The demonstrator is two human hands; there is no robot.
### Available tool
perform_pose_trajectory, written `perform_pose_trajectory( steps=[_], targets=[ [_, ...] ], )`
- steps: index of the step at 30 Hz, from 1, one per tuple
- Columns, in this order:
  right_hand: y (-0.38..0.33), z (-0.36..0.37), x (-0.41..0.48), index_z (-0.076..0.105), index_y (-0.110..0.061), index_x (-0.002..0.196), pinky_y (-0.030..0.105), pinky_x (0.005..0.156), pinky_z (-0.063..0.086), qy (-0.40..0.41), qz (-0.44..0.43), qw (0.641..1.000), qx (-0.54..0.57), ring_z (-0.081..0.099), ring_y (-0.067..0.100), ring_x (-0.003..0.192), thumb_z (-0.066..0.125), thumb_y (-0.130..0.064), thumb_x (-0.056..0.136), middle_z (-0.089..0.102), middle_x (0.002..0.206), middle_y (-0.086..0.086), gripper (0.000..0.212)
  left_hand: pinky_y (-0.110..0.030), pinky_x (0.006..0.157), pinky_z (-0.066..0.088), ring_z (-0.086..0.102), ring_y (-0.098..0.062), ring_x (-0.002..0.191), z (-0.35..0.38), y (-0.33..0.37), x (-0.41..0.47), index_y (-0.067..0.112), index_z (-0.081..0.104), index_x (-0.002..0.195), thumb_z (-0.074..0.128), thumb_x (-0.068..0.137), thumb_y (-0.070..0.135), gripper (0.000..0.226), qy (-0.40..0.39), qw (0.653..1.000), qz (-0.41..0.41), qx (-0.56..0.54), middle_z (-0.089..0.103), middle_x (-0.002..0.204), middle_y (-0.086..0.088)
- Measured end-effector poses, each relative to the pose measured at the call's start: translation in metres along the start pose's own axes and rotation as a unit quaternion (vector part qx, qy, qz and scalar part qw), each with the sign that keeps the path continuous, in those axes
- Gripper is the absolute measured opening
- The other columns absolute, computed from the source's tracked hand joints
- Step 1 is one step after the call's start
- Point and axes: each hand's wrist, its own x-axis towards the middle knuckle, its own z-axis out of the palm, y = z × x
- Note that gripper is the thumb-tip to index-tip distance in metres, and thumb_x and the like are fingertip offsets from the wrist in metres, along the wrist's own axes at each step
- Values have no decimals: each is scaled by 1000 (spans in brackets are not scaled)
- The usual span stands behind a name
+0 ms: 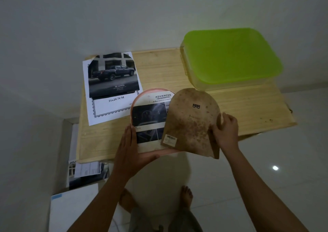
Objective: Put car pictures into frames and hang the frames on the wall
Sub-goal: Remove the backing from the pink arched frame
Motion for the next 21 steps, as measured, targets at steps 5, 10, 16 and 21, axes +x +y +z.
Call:
perform_pose_trajectory(
  steps=[5,10,16,21],
  targets=[
    [-38,30,-26,27,-14,144,41,114,18,-62,-103,993,-14,15,28,142,48,-37,93,15,154,11,60,-40,116,13,-3,-19,144,-2,1,-2,15,-14,145,34,56,93,128,8,1000,2,12,-4,157,-9],
    [-42,68,-31,3,-32,147,51,115,-5,-127,-167,966,-153,-11,28,144,21,-72,82,-8,158,7,79,-43,115,14,0,-23,144,-1,-7,-5,13,-12,146,33,59,93,127,8,1000,11,20,-3,156,-10],
    [8,36,-19,-7,-43,144,53,113,-10,-133,-119,963,-203,-20,21,143,17,-76,81,-20,156,-4,75,-42,116,13,-1,-22,144,-4,-11,-5,11,-11,147,34,60,92,126,2,999,22,34,-3,157,-10],
    [27,7,-1,3,-43,145,52,113,-12,-144,-93,968,-181,-18,19,143,38,-66,85,-15,157,-6,74,-44,116,15,-1,-22,144,-4,-12,-4,13,-11,147,33,59,93,127,-3,999,20,29,-5,157,-8]
  ],
)
